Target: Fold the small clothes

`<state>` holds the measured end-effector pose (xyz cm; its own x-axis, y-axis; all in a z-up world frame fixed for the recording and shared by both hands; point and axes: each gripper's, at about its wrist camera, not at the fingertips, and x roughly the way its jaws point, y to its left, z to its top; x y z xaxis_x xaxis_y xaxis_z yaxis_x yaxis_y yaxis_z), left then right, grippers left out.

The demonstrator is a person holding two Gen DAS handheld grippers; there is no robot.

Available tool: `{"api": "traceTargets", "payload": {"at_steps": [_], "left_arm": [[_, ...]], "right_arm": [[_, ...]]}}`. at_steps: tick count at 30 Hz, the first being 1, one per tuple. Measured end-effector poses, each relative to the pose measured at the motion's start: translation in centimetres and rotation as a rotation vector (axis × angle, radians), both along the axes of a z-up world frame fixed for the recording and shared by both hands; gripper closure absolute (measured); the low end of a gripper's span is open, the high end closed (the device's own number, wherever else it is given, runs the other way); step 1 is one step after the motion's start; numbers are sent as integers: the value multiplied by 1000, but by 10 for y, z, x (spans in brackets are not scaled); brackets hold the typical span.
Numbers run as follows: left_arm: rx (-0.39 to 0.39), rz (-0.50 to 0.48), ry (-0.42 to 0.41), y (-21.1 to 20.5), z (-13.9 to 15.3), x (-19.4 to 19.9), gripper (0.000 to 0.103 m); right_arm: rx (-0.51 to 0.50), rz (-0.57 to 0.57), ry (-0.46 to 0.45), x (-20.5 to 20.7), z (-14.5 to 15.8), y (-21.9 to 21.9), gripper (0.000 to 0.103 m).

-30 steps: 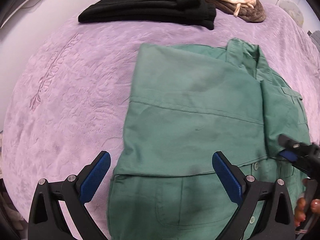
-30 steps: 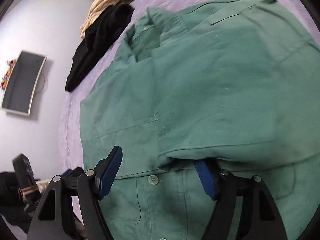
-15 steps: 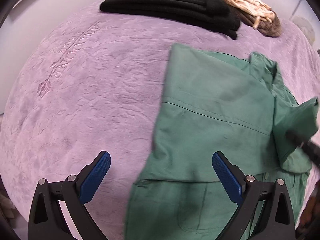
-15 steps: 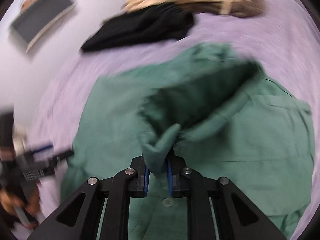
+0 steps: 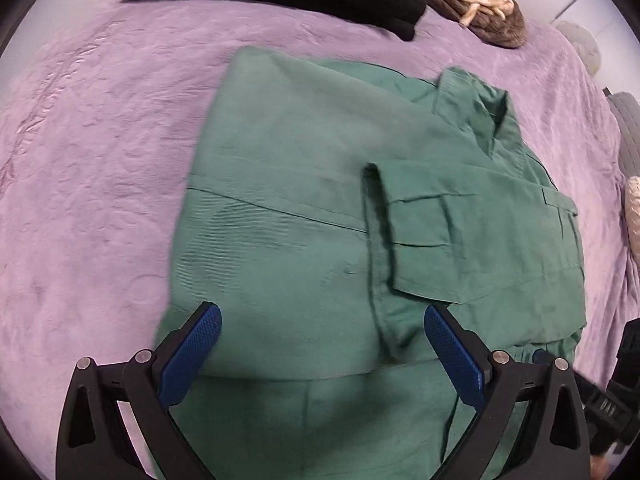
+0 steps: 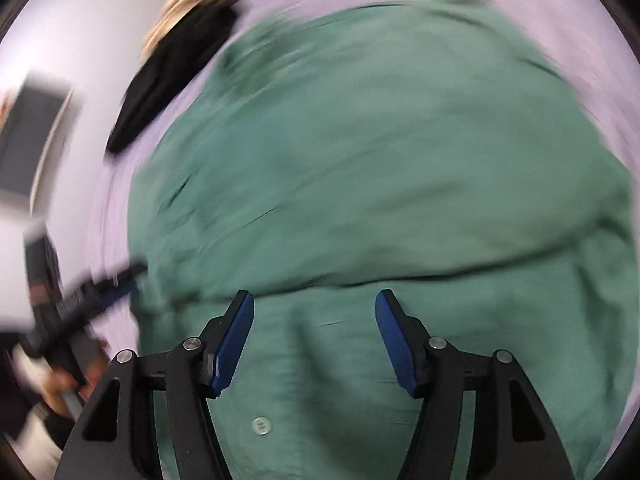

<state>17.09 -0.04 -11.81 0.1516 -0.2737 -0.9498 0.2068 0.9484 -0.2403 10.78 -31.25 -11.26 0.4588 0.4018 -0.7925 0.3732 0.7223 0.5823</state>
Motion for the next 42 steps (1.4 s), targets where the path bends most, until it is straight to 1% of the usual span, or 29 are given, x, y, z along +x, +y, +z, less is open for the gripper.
{"api": "traceTargets", "payload": {"at_steps": [2, 3, 5, 7, 9, 11, 12, 14, 15, 16, 17, 19, 23, 24, 25, 26, 27, 28, 29, 30, 31, 33, 35, 36, 38, 39, 40, 41, 42], "left_arm": [[-6, -43, 14, -24, -7, 1, 1], [-9, -54, 13, -32, -8, 1, 1], [-6, -80, 2, -49, -10, 3, 1], [36, -103, -24, -64, -14, 5, 1], [85, -120, -39, -73, -20, 8, 1], [109, -132, -54, -80, -22, 10, 1], [115, -135, -58, -83, -23, 11, 1], [129, -136, -69, -89, -25, 14, 1], [137, -138, -77, -92, -25, 15, 1], [144, -142, -85, -97, -26, 17, 1], [148, -143, -88, -100, -26, 20, 1], [143, -139, -94, -105, -25, 26, 1], [113, -133, -101, -109, -22, 41, 2], [95, -130, -102, -110, -20, 45, 13], [85, -134, -110, -111, -17, 47, 27], [91, -147, -115, -114, -15, 49, 52], [83, -156, -109, -116, -12, 52, 57], [39, -165, -98, -117, -9, 55, 78], [-4, -174, -84, -118, -6, 58, 79], [-8, -185, -94, -116, -4, 64, 79], [-4, -207, -124, -120, 1, 67, 79], [11, -227, -149, -127, 2, 75, 79], [7, -219, -135, -132, -5, 84, 79], [2, -221, -129, -130, -8, 84, 78], [6, -222, -128, -124, -10, 82, 77], [25, -227, -135, -126, -8, 81, 69], [52, -234, -142, -124, -6, 79, 63], [83, -240, -153, -119, -2, 75, 44], [113, -239, -169, -115, 2, 73, 27]], "right_arm": [[61, -173, 21, -23, -13, -51, 36], [90, -241, 17, -32, -17, -72, 36], [170, -340, -16, -40, -27, -104, 36], [260, -385, -55, -38, -36, -125, 36], [327, -417, -123, -30, -35, -137, 35], [378, -481, -206, -26, -29, -146, 35], [401, -519, -231, -31, -30, -152, 35], [411, -593, -212, -46, -41, -169, 35], [428, -622, -201, -49, -46, -167, 38], [469, -652, -195, -57, -57, -171, 40], [510, -686, -189, -60, -67, -170, 44], [534, -711, -195, -68, -74, -169, 44], [466, -638, -174, -45, -61, -153, 43], [458, -625, -169, -42, -60, -153, 43], [452, -616, -162, -39, -59, -153, 43], [448, -611, -155, -36, -59, -153, 43], [445, -608, -149, -31, -58, -152, 43], [441, -605, -149, -31, -56, -151, 43], [435, -603, -163, -22, -51, -151, 53], [423, -604, -186, -21, -45, -151, 79], [409, -609, -192, -19, -40, -153, 85], [398, -635, -188, -33, -43, -157, 86], [404, -657, -157, -37, -54, -157, 86], [394, -662, -140, -39, -59, -156, 89], [360, -649, -109, -39, -64, -152, 90], [347, -637, -100, -39, -63, -150, 87], [340, -621, -96, -41, -61, -149, 86], [329, -601, -84, -43, -58, -149, 84], [323, -587, -77, -45, -55, -149, 77]]}}
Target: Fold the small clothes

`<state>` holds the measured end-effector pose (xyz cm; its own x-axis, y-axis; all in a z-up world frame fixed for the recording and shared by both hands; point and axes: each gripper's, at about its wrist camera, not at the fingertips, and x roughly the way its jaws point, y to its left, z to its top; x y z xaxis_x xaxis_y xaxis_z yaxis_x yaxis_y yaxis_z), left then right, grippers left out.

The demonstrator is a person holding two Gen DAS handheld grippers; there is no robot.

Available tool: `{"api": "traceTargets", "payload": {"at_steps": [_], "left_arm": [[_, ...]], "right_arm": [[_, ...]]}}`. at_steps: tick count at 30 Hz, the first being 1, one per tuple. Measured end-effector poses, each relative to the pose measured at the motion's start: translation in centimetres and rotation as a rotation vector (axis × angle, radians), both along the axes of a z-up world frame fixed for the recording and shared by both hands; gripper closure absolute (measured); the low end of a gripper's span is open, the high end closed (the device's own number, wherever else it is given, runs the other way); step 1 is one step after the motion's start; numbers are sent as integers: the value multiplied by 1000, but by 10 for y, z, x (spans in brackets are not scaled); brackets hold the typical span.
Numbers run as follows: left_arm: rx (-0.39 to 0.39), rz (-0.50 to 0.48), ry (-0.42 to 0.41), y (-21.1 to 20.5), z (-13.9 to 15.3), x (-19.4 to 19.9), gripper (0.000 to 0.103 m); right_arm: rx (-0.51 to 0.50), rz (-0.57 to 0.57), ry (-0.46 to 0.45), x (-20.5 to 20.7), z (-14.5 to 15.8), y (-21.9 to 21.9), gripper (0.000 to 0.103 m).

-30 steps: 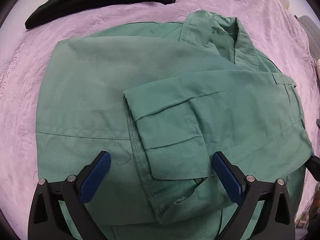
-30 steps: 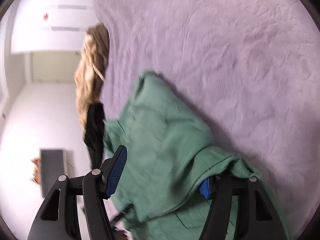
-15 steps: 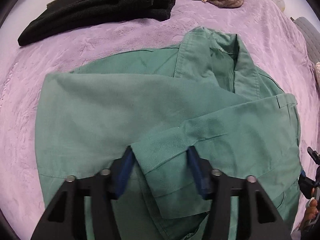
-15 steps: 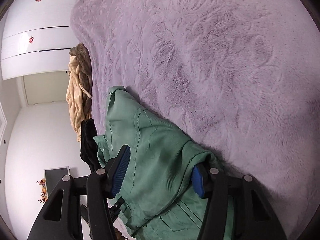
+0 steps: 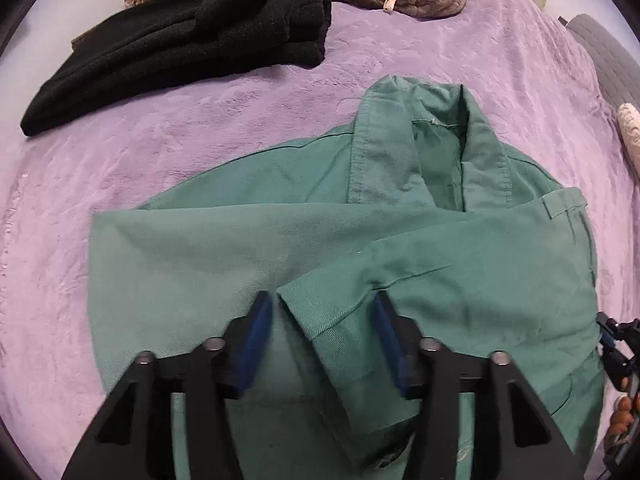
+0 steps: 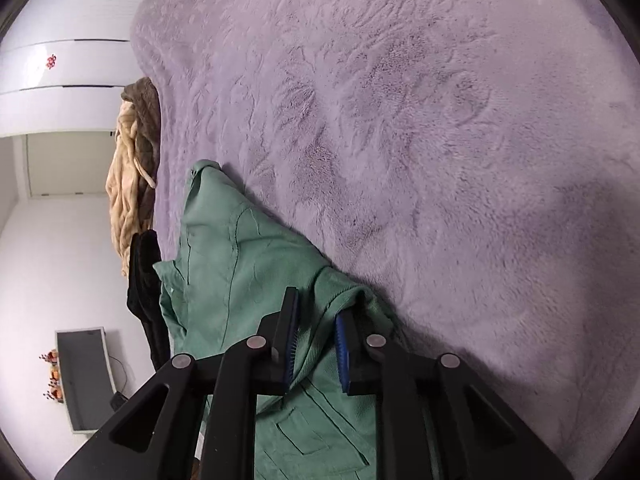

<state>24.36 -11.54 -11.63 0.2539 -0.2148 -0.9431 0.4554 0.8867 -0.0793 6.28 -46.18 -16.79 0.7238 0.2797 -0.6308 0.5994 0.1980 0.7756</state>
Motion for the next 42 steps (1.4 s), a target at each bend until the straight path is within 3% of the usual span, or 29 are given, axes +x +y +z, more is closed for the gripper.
{"api": "traceTargets", "payload": {"at_steps": [1, 2, 3, 7, 10, 15, 18, 19, 21, 24, 27, 32, 37, 40, 42], "left_arm": [[10, 5, -22, 6, 6, -3, 23], [0, 3, -29, 16, 12, -6, 23], [-13, -1, -19, 23, 17, -8, 23], [-46, 9, -13, 35, 32, -13, 23], [-51, -7, -23, 27, 36, -19, 23], [-32, -35, -8, 2, 22, -35, 23], [-20, -38, 6, -1, 14, -43, 23], [-14, -37, 8, -1, 12, -44, 23], [2, -33, 13, 0, 6, -45, 23], [48, -27, 7, 1, -6, -43, 23], [55, -12, 18, 7, -15, -40, 23], [62, 23, 6, 17, -3, -40, 23], [2, 39, 9, 20, 12, -50, 23], [48, 12, 34, 9, -1, -60, 23], [106, -3, 40, 6, -14, -68, 23]], "right_arm": [[1, 17, -1, -2, 4, 0, 70], [2, 40, -11, -5, 11, 0, 50], [-8, 67, -25, -7, 19, 1, 38], [-168, 224, -98, 4, 69, 16, 38], [-305, 283, -92, 36, 94, 15, 38], [-445, 341, 36, 111, 79, -7, 38], [-400, 378, 78, 143, 51, -16, 38], [-389, 386, 89, 148, 46, -16, 40], [-397, 403, 98, 152, 43, -15, 100], [-479, 366, 145, 146, 43, -21, 100], [-428, 331, 161, 136, 30, -37, 100], [-472, 337, 159, 110, 58, -32, 93], [-500, 472, 84, 73, 86, 18, 92], [-538, 584, 177, 63, 65, 48, 91], [-503, 578, 226, 53, 46, 47, 92]]}}
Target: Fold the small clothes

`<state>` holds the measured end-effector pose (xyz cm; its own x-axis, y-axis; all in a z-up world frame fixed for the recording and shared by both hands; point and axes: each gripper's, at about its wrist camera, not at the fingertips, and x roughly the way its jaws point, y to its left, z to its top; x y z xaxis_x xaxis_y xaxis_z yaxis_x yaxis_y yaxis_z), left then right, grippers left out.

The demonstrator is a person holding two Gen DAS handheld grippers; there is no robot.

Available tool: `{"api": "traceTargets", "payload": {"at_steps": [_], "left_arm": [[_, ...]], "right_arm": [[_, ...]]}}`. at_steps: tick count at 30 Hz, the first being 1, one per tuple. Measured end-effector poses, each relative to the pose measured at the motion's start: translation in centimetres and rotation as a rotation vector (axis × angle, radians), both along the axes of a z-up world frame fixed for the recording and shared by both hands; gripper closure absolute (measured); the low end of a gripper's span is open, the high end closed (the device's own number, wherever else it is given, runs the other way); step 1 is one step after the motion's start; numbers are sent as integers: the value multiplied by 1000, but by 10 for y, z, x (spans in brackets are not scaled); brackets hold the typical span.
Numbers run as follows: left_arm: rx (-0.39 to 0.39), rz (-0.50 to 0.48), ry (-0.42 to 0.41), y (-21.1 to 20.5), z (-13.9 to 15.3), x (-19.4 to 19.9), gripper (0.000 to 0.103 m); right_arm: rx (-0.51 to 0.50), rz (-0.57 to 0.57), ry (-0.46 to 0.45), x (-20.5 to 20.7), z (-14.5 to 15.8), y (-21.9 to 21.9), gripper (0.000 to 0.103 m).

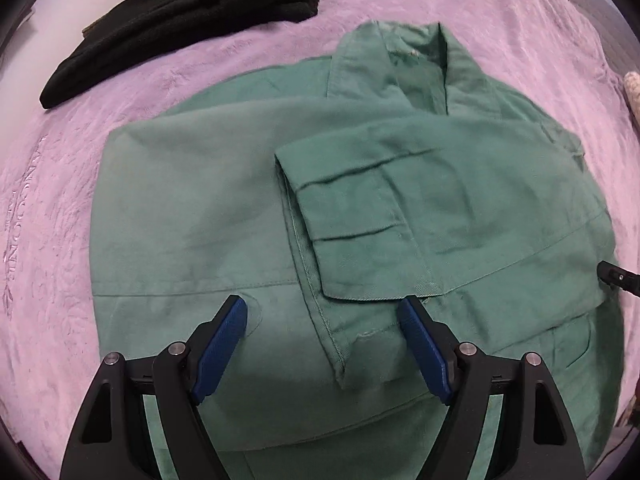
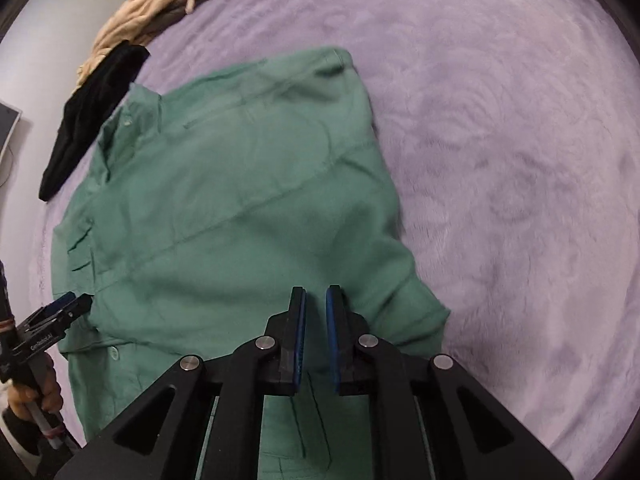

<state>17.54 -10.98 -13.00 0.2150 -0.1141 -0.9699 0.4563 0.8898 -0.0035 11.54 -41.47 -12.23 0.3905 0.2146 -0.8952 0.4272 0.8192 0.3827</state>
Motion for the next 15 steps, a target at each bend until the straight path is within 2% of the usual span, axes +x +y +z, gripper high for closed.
{"api": "traceTargets", "payload": {"at_steps": [2, 4, 5, 6, 8, 11, 15], "left_arm": [[-7, 16, 6, 4, 1, -6, 23], [-30, 31, 6, 11, 11, -12, 23], [-31, 32, 3, 14, 16, -16, 23], [-27, 31, -1, 16, 21, -21, 23], [-12, 27, -4, 18, 29, -32, 23], [-19, 22, -7, 19, 42, -51, 23], [-13, 22, -10, 13, 58, -78, 23]], "right_arm": [[80, -81, -16, -15, -1, -11, 92], [105, -103, -37, -28, 9, -16, 90], [111, -96, -51, -34, 16, -16, 82], [120, -92, -62, -40, 21, -17, 64], [149, -101, -91, -54, 35, -16, 37], [203, -107, -124, -73, 49, -15, 36], [265, -96, -121, -90, 50, -7, 34]]}}
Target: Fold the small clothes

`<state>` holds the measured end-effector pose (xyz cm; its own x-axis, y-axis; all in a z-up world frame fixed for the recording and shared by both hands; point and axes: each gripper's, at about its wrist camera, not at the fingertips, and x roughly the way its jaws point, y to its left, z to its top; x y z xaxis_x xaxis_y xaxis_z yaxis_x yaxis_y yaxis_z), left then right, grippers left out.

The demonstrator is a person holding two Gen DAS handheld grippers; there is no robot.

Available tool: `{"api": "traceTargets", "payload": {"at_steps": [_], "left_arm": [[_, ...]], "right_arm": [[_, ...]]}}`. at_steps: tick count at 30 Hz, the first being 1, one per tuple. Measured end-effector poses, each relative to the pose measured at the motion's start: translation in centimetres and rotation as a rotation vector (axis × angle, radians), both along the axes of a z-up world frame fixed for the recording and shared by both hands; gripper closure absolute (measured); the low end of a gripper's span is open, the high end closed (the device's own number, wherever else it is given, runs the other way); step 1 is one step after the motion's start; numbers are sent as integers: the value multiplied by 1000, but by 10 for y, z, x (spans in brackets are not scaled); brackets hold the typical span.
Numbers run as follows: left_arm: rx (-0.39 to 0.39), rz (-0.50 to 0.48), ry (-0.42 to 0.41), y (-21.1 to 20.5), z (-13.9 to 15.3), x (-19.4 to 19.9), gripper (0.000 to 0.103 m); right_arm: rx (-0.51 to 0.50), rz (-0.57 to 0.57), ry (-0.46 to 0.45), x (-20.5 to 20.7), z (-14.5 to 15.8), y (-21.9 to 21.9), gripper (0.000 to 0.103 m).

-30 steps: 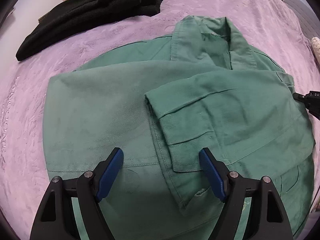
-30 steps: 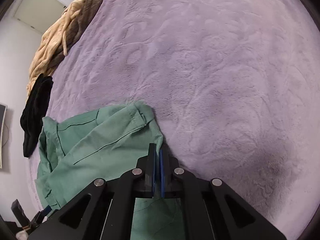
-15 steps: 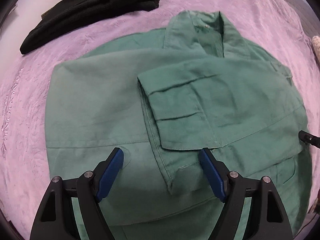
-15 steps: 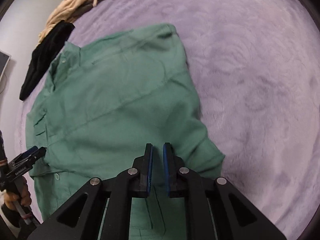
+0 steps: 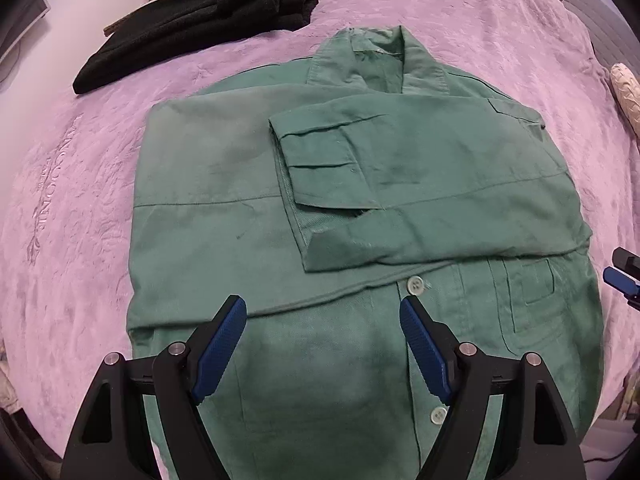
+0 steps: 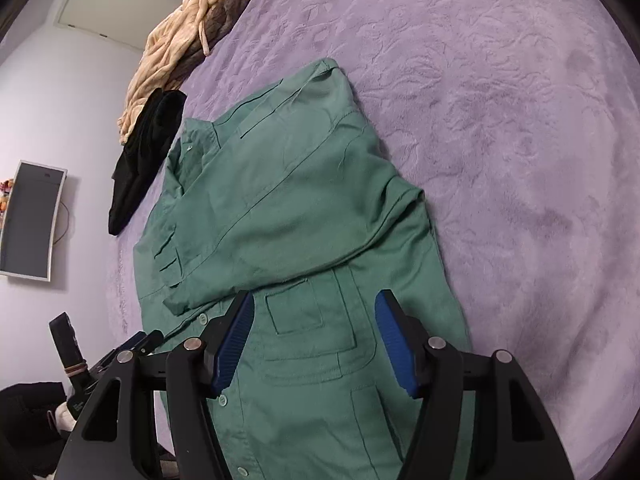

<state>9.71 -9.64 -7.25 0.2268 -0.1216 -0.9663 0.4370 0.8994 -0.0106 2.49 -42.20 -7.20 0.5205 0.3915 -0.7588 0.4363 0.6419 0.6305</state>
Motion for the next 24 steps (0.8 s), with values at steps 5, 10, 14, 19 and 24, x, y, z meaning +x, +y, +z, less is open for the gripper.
{"api": "traceTargets", "payload": {"at_steps": [5, 10, 14, 19, 24], "left_arm": [[-4, 35, 13, -5, 17, -35, 23], [-9, 98, -4, -8, 28, -63, 7], [-2, 128, -26, -14, 36, -80, 0], [14, 129, -12, -19, 39, -98, 0], [32, 154, 5, -12, 39, -109, 0]], "right_arm": [[41, 37, -2, -11, 3, 12, 26], [50, 88, -4, -20, 11, 15, 22], [38, 127, -6, -27, 15, 16, 17], [-6, 170, 2, -34, 20, 19, 15], [-62, 203, 1, -39, 27, 28, 0]]}}
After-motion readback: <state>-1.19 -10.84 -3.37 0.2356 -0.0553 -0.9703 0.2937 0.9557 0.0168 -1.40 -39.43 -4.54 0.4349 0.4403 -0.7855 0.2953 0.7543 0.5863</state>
